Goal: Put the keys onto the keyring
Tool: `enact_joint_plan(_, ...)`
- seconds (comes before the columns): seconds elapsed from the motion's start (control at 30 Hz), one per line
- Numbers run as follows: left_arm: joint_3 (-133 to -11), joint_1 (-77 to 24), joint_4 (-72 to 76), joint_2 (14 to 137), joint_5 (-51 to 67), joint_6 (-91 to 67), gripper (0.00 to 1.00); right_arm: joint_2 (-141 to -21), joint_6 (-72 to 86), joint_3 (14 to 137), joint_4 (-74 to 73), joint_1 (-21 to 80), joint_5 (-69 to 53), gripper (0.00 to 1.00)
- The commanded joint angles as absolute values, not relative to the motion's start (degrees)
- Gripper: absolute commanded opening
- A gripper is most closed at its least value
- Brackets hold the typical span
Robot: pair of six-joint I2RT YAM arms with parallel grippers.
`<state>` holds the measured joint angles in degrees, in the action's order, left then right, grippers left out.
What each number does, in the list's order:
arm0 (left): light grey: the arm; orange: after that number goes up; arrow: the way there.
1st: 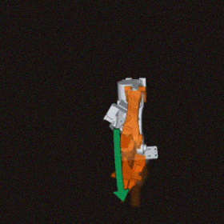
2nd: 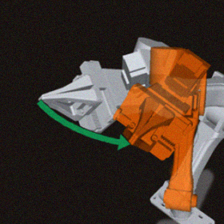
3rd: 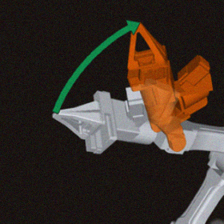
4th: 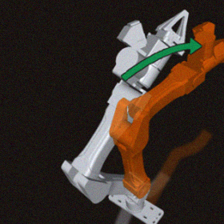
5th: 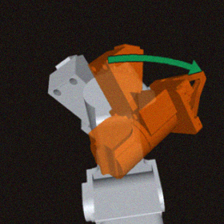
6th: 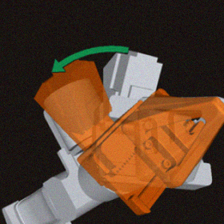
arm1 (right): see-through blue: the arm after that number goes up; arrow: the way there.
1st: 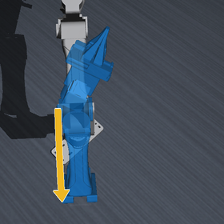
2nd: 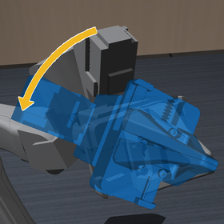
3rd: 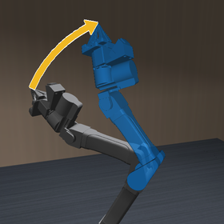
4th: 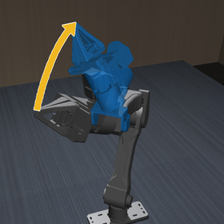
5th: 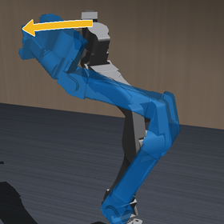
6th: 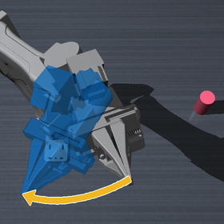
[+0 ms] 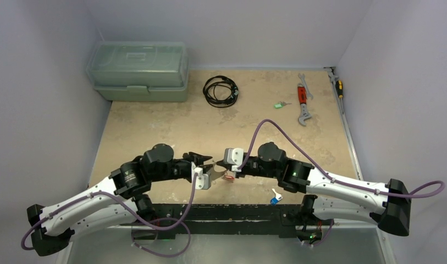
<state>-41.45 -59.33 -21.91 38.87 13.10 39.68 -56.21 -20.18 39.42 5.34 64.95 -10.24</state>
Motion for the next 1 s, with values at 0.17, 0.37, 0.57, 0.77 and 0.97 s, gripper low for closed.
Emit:
enact_joint_plan(0.17, -42.37, -59.50, -20.35, 39.62, 13.65, 42.54, 0.25, -56.22, -19.91, 42.63, 7.25, 65.48, -12.52, 0.00)
enact_joint_plan(0.37, -42.80, -59.55, -20.92, 39.66, 12.91, 43.45, 0.24, -56.51, -19.90, 42.71, 7.21, 65.57, -12.74, 0.00)
enact_joint_plan(0.57, -43.22, -59.50, -22.23, 40.16, 14.27, 44.27, 0.24, -56.26, -20.03, 42.50, 7.51, 65.65, -12.94, 0.00)
enact_joint_plan(0.77, -43.59, -59.51, -24.02, 40.67, 16.34, 45.29, 0.23, -55.82, -19.79, 42.16, 8.23, 65.65, -13.07, 0.00)
enact_joint_plan(0.97, -43.20, -59.54, -23.91, 41.17, 15.63, 45.87, 0.20, -54.96, -19.67, 41.84, 8.63, 65.65, -13.75, 0.00)
